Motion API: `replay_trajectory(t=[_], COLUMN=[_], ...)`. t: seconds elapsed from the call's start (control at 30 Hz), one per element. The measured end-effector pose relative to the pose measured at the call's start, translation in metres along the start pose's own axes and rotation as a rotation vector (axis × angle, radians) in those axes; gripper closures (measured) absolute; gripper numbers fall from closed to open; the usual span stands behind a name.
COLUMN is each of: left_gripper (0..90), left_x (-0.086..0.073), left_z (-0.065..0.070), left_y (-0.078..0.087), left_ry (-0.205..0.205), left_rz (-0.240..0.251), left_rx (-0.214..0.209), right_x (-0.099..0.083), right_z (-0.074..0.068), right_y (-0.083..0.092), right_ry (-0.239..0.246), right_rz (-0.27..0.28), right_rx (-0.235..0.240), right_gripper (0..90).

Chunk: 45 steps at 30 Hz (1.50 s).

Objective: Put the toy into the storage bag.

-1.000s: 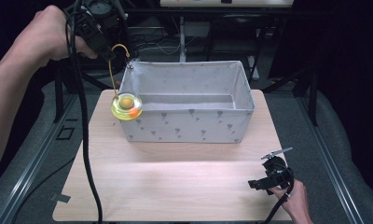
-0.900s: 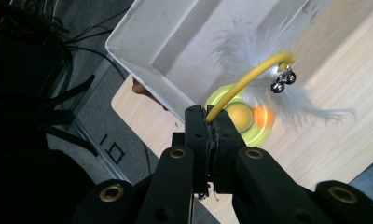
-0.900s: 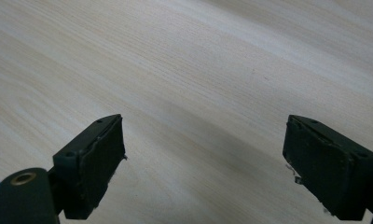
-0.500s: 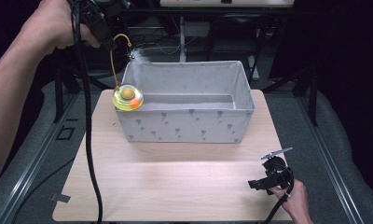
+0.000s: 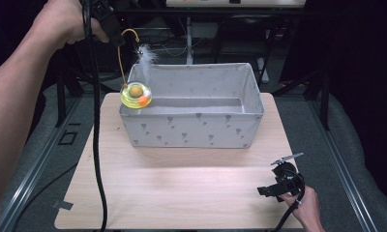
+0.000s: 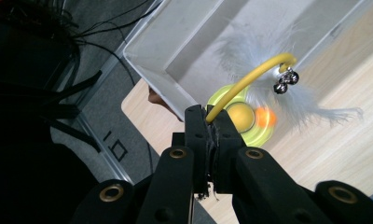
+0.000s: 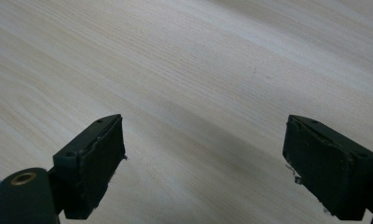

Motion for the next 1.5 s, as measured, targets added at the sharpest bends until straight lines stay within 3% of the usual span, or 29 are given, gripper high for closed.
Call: replay_trajectory(t=[0.2,0.83,1.5], left_gripper=[87.9,87.9,87.9], left_x=[0.004,0.015,0.016], left_z=[-0.003,-0.01,-0.013], left_y=[-0.007,-0.027,-0.053], left_ry=[0.002,0.025,0.049], left_rz=[-0.006,-0.001,-0.002], left_rx=[0.017,0.017,0.014], right_x=[0.0,0.0,-0.001], right_z=[0.0,0.0,-0.001], right_y=[0.0,0.0,-0.001], right_ry=[0.008,0.005,0.01], right_rz=[-0.012,-0.011,-0.014], right_rx=[0.001,0.003,0.005], right_gripper=[12.2,12.4,12.5])
Point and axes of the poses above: each handheld gripper's, and its own axes: y roughly backward along the jaws, x roughly out of its top, z roughly to its right, the point moved 7 cm from there along -y, roughly forward along the jaws, and after that the axes turned 7 degrees about z, right-handed, at the moved point
